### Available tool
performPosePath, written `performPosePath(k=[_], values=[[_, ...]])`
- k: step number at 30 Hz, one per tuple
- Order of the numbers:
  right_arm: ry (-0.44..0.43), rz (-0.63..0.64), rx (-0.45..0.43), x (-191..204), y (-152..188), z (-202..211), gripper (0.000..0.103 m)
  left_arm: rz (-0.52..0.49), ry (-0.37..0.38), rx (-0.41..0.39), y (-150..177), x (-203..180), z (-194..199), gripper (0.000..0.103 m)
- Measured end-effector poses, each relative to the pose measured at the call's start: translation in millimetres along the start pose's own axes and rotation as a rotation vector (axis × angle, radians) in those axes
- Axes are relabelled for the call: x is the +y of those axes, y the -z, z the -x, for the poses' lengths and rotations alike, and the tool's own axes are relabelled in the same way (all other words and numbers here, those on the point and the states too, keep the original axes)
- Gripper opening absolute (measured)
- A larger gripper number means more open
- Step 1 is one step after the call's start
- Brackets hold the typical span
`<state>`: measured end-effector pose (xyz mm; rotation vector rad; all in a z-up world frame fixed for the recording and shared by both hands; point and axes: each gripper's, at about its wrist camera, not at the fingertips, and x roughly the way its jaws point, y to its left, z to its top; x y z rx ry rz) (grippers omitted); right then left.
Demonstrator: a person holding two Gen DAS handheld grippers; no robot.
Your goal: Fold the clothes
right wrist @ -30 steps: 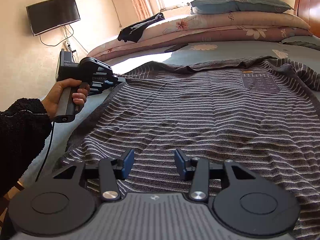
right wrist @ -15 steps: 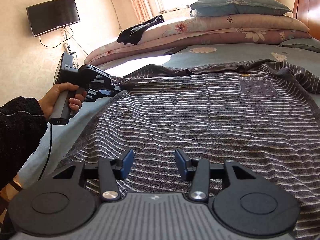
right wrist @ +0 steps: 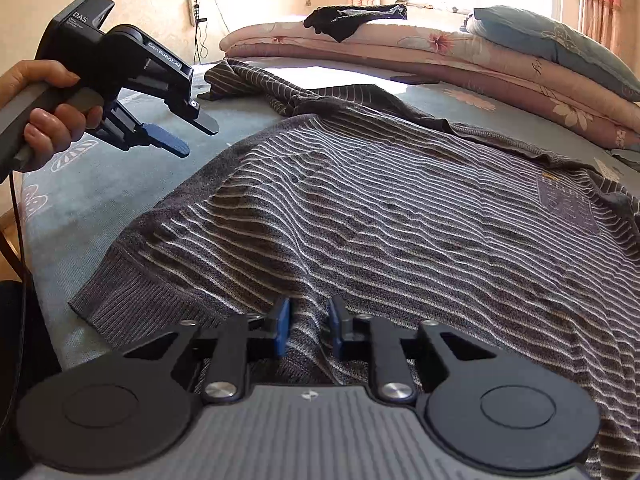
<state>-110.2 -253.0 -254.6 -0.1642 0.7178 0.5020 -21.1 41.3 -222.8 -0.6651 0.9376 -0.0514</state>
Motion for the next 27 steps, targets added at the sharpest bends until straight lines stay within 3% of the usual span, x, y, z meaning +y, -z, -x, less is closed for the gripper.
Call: performPosePath(k=[12, 19, 27], values=[[-0.019, 0.003, 0.06, -12, 16, 40, 0.007, -0.007, 0.01, 0.071, 65, -2, 9, 0.052], [-0.046, 0.014, -0.084, -13, 15, 68, 0.016, 0.066, 0.055, 0.058, 80, 0, 11, 0.06], [-0.045, 0.074, -0.094, -5, 18, 68, 0.029, 0.135, 0.073, 0.03, 96, -2, 10, 0.061]])
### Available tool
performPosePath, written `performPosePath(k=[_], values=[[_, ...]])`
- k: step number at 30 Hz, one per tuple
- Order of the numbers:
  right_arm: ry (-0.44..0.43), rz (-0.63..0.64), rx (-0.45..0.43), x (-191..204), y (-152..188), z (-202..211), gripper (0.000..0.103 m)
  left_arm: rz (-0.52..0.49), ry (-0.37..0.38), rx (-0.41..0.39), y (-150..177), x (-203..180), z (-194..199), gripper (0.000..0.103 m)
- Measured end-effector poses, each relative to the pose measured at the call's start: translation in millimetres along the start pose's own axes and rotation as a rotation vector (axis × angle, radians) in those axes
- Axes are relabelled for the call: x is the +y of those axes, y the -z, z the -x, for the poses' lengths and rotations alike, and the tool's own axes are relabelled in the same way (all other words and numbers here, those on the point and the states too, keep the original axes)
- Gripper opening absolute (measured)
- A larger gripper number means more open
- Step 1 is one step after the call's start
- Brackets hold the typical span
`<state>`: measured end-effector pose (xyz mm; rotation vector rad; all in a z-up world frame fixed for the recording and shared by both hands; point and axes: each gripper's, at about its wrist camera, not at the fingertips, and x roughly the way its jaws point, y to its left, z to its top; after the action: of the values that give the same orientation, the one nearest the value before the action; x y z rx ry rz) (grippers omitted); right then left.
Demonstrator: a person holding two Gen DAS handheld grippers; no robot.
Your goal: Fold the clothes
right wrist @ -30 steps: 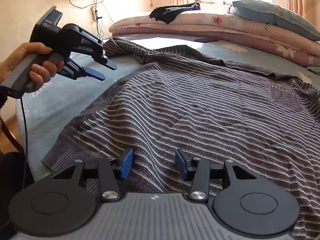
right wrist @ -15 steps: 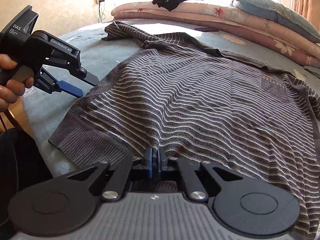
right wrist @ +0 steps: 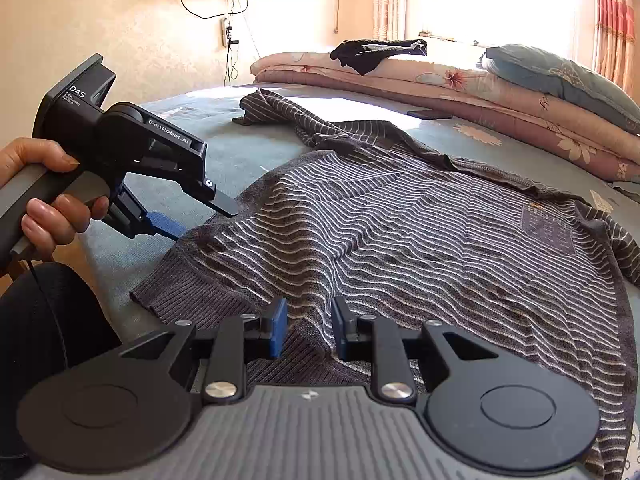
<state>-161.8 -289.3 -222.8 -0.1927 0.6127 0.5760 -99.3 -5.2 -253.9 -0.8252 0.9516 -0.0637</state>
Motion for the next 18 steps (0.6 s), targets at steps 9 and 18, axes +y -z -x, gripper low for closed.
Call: performPosePath(k=[9, 18], values=[[0.045, -0.146, -0.098, -19, -10, -3, 0.033, -0.082, -0.067, -0.199, -24, -25, 8, 0.062], [0.148, -0.366, -0.063, -47, -15, -19, 0.033, -0.242, -0.035, -0.257, -120, -14, -27, 0.07]])
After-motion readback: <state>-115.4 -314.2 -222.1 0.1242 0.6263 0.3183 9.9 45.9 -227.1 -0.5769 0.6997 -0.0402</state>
